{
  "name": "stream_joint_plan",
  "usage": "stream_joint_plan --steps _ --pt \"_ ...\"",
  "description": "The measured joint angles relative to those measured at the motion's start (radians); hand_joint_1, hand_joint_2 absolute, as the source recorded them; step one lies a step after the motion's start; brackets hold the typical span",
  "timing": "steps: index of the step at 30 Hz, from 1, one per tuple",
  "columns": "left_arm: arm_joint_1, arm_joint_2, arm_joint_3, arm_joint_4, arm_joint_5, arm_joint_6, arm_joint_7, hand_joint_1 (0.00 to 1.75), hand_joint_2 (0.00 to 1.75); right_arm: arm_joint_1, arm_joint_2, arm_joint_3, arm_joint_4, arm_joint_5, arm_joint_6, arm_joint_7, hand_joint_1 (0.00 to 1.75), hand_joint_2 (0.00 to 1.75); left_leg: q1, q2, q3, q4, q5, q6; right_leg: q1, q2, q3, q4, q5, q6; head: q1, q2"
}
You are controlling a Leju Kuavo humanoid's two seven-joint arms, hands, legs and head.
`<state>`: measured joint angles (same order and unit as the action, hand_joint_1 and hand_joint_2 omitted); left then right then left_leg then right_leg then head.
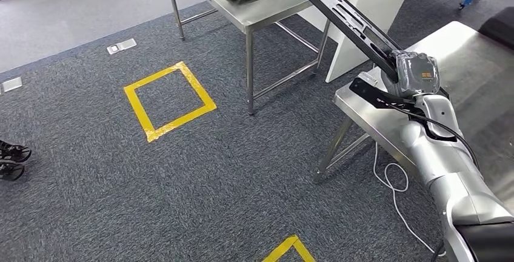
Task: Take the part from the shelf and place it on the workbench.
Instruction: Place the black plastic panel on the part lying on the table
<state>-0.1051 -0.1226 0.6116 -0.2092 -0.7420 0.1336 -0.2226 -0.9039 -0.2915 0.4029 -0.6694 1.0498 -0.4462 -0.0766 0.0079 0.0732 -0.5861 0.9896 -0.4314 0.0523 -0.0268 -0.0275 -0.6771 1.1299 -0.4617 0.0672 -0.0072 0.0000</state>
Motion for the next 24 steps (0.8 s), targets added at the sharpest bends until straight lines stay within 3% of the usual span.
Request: stream_joint_plan --steps 1,3,5,7,9,10,11,12,13,14,16,18,20,22,24 --pt "0.0 0.0 0.0 0.0 0.0 0.0 0.0 0.0 0.0 -0.002 0.0 0.0 0.002 0.0 0.0 0.0 1.75 1.75 -0.003 0.012 -0.001 0.004 -0.004 -0.006 0.001 -0.023 0.04 -0.068 0.019 0.003 0.001 0.0" --pt "0.0 0.001 0.001 0.0 0.0 0.0 -0.002 0.0 0.0 -0.005 0.002 0.0 0.006 0.0 -0.001 0.0 1.75 1.75 -0.009 0.035 0.0 0.01 -0.011 -0.019 0.003 -0.046 0.076 -0.134 0.037 -0.006 0.0 0.0" --pt "0.0 0.002 0.001 0.0 0.002 0.0 -0.004 0.0 0.0 -0.006 0.002 0.0 0.012 0.0 0.0 0.001 1.75 1.75 -0.007 0.054 0.002 0.013 -0.015 -0.028 0.003 -0.021 0.072 -0.132 0.042 -0.023 -0.003 0.0" --pt "0.0 0.002 0.002 0.0 0.004 0.0 -0.008 0.0 0.0 -0.008 0.003 0.0 0.017 0.001 0.0 0.002 1.75 1.75 0.002 0.023 -0.007 0.041 -0.039 -0.038 -0.001 0.004 0.07 -0.131 0.046 -0.034 -0.005 0.0" --pt "0.0 0.002 0.002 0.0 0.005 -0.002 -0.012 0.0 0.0 -0.009 0.006 0.0 0.019 0.004 -0.001 0.008 1.75 1.75 0.008 -0.041 -0.051 0.141 -0.099 -0.046 -0.004 0.026 0.07 -0.132 0.048 -0.044 -0.007 0.0" --pt "0.001 0.002 0.003 0.0 0.005 -0.003 -0.012 0.0 0.0 -0.008 0.009 0.0 0.021 0.007 -0.002 0.013 1.75 1.75 0.009 -0.06 -0.084 0.211 -0.13 -0.047 -0.002 0.037 0.07 -0.132 0.049 -0.048 -0.007 0.0" --pt "0.002 0.001 0.004 0.0 0.005 -0.004 -0.013 0.0 0.0 -0.005 0.012 0.0 0.024 0.01 -0.004 0.019 1.75 1.75 0.009 -0.069 -0.114 0.269 -0.15 -0.047 0.001 0.051 0.069 -0.132 0.049 -0.051 -0.007 0.0" --pt "0.002 0.001 0.005 0.0 0.005 -0.005 -0.013 0.0 0.0 -0.002 0.015 0.0 0.027 0.014 -0.006 0.024 1.75 1.75 0.008 -0.073 -0.133 0.3 -0.152 -0.044 0.004 0.066 0.07 -0.132 0.05 -0.052 -0.007 0.0" --pt "0.001 0.001 0.007 0.0 0.005 -0.005 -0.012 0.0 0.0 0.002 0.017 0.0 0.03 0.018 -0.008 0.029 1.75 1.75 0.007 -0.075 -0.133 0.291 -0.133 -0.038 0.007 0.081 0.07 -0.132 0.051 -0.053 -0.007 0.0" --pt "0.001 0.001 0.009 0.0 0.005 -0.005 -0.012 0.0 0.0 0.004 0.018 0.0 0.032 0.022 -0.01 0.034 1.75 1.75 0.005 -0.08 -0.116 0.247 -0.101 -0.03 0.01 0.095 0.07 -0.132 0.051 -0.054 -0.007 0.0" --pt "0.0 0.002 0.012 0.0 0.005 -0.004 -0.01 0.0 0.0 0.007 0.019 -0.001 0.034 0.03 -0.016 0.043 1.75 1.75 0.002 -0.12 -0.053 0.111 -0.034 -0.008 0.013 0.12 0.069 -0.131 0.053 -0.054 -0.007 0.0" --pt "-0.001 0.004 0.014 0.0 0.003 -0.004 -0.007 0.0 0.0 0.009 0.019 -0.002 0.037 0.035 -0.021 0.049 1.75 1.75 -0.003 -0.146 -0.015 0.036 -0.011 0.006 0.012 0.141 0.066 -0.131 0.055 -0.051 -0.006 0.0" --pt "-0.002 0.004 0.016 0.0 0.003 -0.004 -0.005 0.0 0.0 0.011 0.016 -0.004 0.04 0.038 -0.023 0.053 1.75 1.75 -0.007 -0.127 -0.008 0.025 -0.011 0.008 0.011 0.16 0.062 -0.136 0.061 -0.042 -0.007 0.0" --pt "-0.005 0.002 0.016 0.0 0.003 -0.005 -0.005 0.0 0.0 0.012 0.012 -0.007 0.041 0.041 -0.023 0.055 1.75 1.75 -0.004 -0.102 0.001 0.003 0.001 0.012 0.015 0.133 0.046 -0.121 0.053 -0.038 -0.006 0.0" --pt "-0.006 0.001 0.017 0.0 0.005 -0.006 -0.006 0.0 0.0 0.01 0.011 -0.008 0.043 0.043 -0.022 0.056 1.75 1.75 0.0 -0.077 0.006 -0.013 0.011 0.015 0.017 0.072 -0.001 -0.029 0.009 -0.044 -0.001 0.0"
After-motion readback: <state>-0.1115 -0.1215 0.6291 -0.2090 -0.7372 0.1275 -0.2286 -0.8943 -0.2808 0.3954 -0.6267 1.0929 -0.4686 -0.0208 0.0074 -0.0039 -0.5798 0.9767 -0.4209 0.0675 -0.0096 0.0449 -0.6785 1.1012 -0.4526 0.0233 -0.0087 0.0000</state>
